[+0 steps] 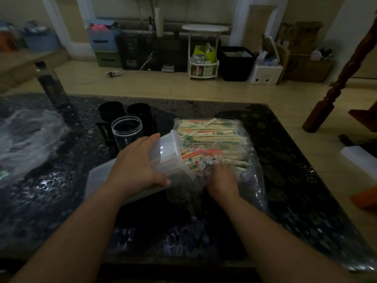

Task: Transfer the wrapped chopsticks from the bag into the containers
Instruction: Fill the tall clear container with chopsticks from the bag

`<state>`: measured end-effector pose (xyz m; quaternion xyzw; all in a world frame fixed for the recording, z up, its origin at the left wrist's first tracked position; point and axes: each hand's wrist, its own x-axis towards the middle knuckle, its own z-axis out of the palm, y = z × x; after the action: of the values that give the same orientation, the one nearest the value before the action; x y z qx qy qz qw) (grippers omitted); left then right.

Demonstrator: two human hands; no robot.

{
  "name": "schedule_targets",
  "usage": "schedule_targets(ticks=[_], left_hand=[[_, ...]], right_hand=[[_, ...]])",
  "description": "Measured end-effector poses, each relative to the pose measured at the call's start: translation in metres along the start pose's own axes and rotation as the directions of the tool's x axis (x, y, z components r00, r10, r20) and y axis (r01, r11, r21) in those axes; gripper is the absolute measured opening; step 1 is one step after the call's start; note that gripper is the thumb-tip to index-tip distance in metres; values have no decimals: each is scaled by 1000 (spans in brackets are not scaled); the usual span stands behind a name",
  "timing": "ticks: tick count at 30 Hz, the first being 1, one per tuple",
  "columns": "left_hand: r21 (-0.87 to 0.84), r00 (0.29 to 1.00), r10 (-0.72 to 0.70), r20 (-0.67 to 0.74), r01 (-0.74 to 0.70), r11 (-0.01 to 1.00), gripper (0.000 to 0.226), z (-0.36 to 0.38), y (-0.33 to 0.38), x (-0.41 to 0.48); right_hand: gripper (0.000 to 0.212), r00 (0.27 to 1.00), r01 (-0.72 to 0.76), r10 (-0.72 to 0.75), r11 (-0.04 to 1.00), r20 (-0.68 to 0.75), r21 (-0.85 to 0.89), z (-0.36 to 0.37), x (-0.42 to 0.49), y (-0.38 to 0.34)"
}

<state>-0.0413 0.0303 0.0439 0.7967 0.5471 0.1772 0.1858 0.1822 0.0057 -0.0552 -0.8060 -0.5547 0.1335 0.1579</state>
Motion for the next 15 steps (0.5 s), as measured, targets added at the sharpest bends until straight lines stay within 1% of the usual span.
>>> schedule_targets(ticks=[1, 3, 6, 8, 11, 13, 15], left_hand=[[-3, 1000, -3, 4, 3, 1000, 129, 0, 0, 0], [-11, 1000, -11, 10, 12, 1000, 129, -2, 0, -1], [-18, 1000, -13, 6, 14, 1000, 129, -3, -1, 0], [-19, 1000, -8, 13, 9, 1000, 128, -3, 0, 0], [-16, 1000, -5, 19, 5, 1000, 128, -2, 2, -1], [-12, 1000, -3, 19, 3, 1000, 128, -2, 1, -1], [-12, 1000, -4, 24, 4, 1000, 128, -2, 1, -1]], right_hand=[[41, 997, 3, 3, 997, 78, -78, -1, 6, -1], [52, 983, 27, 7, 982, 181, -187, -2, 21, -1], [64, 970, 54, 20, 954, 241, -296, -1, 40, 2], [66, 964, 49, 30, 956, 263, -288, 1, 53, 4], [55, 970, 81, -16, 963, 242, -259, -11, 53, -3], [49, 974, 78, -32, 976, 222, -203, -28, 43, -11], [38, 970, 8, 16, 995, 241, -95, -37, 36, -14]])
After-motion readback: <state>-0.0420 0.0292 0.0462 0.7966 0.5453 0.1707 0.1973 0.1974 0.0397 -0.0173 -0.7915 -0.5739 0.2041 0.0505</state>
